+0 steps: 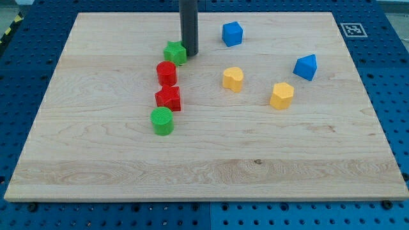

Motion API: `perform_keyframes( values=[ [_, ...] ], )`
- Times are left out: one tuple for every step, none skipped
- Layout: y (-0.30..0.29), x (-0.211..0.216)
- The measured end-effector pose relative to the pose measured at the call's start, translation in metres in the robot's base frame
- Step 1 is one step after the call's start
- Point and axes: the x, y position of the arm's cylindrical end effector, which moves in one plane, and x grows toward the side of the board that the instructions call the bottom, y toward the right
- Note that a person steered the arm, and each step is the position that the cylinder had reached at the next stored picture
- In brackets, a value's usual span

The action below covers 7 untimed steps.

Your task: Push the yellow star closer to the yellow hexagon

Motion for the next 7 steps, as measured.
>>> perform_keyframes(
  values=[
    [-0.016, 0.000],
    [-0.017, 0.000],
    [-0.017, 0.000],
    [0.011, 0.000],
    [0.037, -0.002],
    [0.038, -0.002],
    [0.047, 0.032]
  ],
)
